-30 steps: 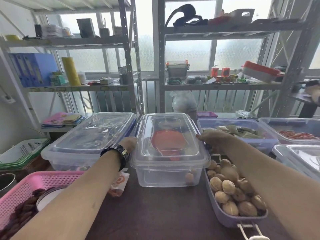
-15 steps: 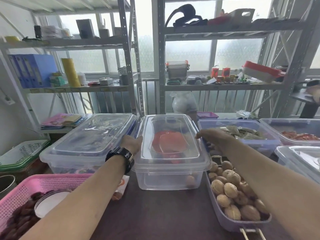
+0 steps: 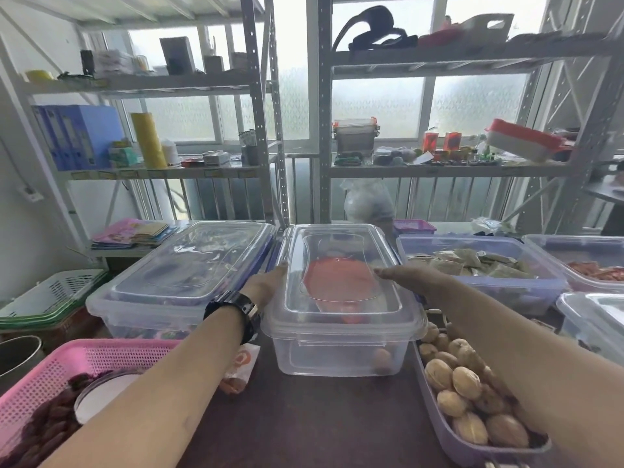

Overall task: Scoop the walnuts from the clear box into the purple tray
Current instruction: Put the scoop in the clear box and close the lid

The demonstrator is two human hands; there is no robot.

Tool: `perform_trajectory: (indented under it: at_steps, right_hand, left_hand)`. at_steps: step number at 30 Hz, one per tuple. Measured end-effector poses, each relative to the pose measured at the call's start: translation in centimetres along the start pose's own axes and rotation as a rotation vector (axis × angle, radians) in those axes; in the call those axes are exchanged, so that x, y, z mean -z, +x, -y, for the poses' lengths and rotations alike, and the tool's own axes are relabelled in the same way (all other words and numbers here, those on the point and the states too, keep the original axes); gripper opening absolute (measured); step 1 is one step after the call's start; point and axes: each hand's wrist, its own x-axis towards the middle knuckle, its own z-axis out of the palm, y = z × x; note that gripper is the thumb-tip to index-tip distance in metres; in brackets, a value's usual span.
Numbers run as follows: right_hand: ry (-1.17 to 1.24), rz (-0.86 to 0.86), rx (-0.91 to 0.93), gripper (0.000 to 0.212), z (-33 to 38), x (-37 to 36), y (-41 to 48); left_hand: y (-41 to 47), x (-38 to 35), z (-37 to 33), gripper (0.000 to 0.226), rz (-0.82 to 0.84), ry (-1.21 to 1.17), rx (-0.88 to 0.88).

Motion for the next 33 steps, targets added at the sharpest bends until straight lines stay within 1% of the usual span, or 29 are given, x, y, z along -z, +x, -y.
perform_trajectory:
  at_steps: [1, 2, 4, 5, 7, 9, 11, 13, 15, 18, 21, 24, 26, 28, 30, 33]
  right_hand:
    - [-0.055, -0.026, 0.022, 0.074, -0.1, -0.1, -0.1]
    - [-0.140, -0.071, 0.046, 0.079, -0.1, -0.1, -0.2]
    - [-0.323, -0.150, 0.088, 0.071, -0.1, -0.2, -0.4]
    - [-0.389, -0.173, 0.092, 0.069, 0.1, -0.3, -0.6]
    - [-0.439, -0.206, 0.085, 0.067, 0.2, -0.6, -0.7]
    - [-0.367, -0.196, 0.087, 0.058, 0.5, -0.8, -0.6]
    - [-0.269, -0.181, 0.084, 0.050, 0.8, -1.0, -0.5]
    - [-0.212, -0.174, 0.074, 0.049, 1.1, -1.1, -0.5]
    - [-0.180, -0.155, 0.053, 0.053, 1.3, -1.1, -0.5]
    - [-0.171, -0.097, 0.005, 0.060, 1.3, -0.8, -0.9]
    - [-0.147, -0.053, -0.013, 0.068, 0.9, -0.6, -1.2]
    - [-0.164, -0.018, -0.007, 0.074, 0.7, -0.2, -1.5]
    - [-0.173, 0.046, -0.021, 0.076, 0.7, 0.1, -1.6]
    - [-0.175, 0.111, -0.056, 0.076, 0.9, 0.4, -1.8]
    - [-0.194, 0.144, -0.078, 0.073, 1.2, 0.5, -2.1]
    - [-0.242, 0.148, -0.063, 0.060, 2.0, 0.6, -2.6]
  left_hand:
    - [-0.6, 0.0, -0.3, 0.070, -0.027, 0.060, -0.038]
    - [-0.9, -0.1, -0.5, 0.073, -0.044, 0.129, -0.072]
    - [-1.3, -0.2, -0.5, 0.072, -0.069, 0.268, -0.144]
    - [-1.8, -0.1, -0.8, 0.068, -0.079, 0.346, -0.190]
    - [-2.1, 0.1, -1.3, 0.057, -0.111, 0.406, -0.243]
    - [-2.3, 0.4, -1.7, 0.055, -0.093, 0.424, -0.252]
    - [-2.3, 0.6, -1.9, 0.056, -0.052, 0.440, -0.189]
    - [-2.4, 0.6, -1.9, 0.054, -0.069, 0.453, -0.142]
    - [-2.6, 0.4, -2.1, 0.048, -0.093, 0.447, -0.133]
    - [-2.8, 0.0, -2.6, 0.040, -0.091, 0.425, -0.086]
    - [-2.9, -0.1, -3.0, 0.043, -0.101, 0.413, -0.034]
    - [-2.5, -0.3, -3.1, 0.043, -0.097, 0.426, -0.035]
    - [-2.6, -0.3, -3.2, 0.042, -0.081, 0.460, -0.073]
    - [-2.5, -0.1, -3.0, 0.042, -0.060, 0.498, -0.075]
    - [-2.5, -0.1, -2.8, 0.047, -0.045, 0.517, -0.091]
    - [-2.3, 0.0, -2.8, 0.049, -0.047, 0.496, -0.101]
